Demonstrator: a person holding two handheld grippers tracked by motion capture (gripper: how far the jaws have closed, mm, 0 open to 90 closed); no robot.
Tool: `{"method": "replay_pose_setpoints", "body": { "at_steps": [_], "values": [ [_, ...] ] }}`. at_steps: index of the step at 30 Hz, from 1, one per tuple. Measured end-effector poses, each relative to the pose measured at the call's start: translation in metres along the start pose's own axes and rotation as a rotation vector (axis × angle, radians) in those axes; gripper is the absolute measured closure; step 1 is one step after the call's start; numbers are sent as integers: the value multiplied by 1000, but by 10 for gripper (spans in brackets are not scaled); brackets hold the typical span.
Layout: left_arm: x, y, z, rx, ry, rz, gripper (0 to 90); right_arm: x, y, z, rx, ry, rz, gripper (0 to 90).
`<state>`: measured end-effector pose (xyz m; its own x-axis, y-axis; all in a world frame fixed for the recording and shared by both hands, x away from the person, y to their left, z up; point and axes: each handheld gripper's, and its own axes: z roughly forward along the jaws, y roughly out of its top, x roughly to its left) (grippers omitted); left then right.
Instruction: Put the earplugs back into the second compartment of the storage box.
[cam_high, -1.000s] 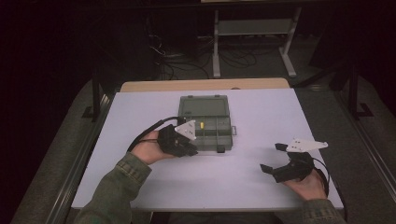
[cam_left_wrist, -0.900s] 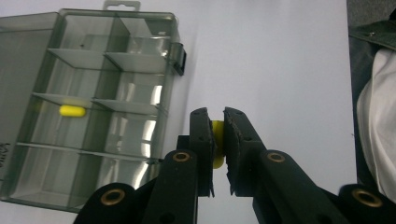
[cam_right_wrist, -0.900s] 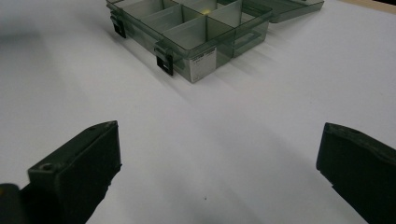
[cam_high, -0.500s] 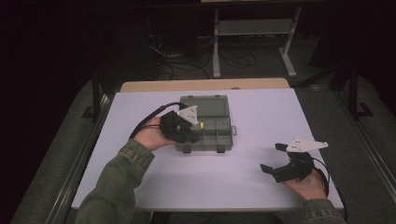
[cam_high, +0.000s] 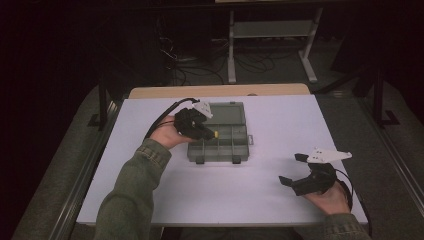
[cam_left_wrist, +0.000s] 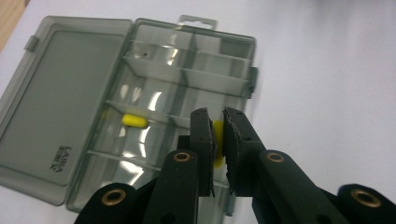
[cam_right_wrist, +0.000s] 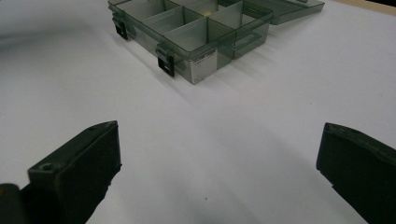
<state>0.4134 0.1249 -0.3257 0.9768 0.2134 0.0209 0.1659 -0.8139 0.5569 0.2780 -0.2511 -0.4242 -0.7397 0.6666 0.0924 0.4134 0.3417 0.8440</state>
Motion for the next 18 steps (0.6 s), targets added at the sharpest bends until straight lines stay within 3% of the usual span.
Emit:
{"method": "replay_pose_setpoints", "body": {
  "at_steps": [8,9,15,18],
  "values": [
    [23,-13,2,-56,-1,-93,829,0,0,1,3,2,1,0],
    [28,-15,3,-87,-9,-114,829,0,0,1,4,1,1,0],
    [34,-13,14,-126,-8,-129,831,-1,-1,0,3,-1,3,0],
    [37,-13,21,-108,9,-133,831,-1,-1,-1,3,-1,4,0]
  ]
}}
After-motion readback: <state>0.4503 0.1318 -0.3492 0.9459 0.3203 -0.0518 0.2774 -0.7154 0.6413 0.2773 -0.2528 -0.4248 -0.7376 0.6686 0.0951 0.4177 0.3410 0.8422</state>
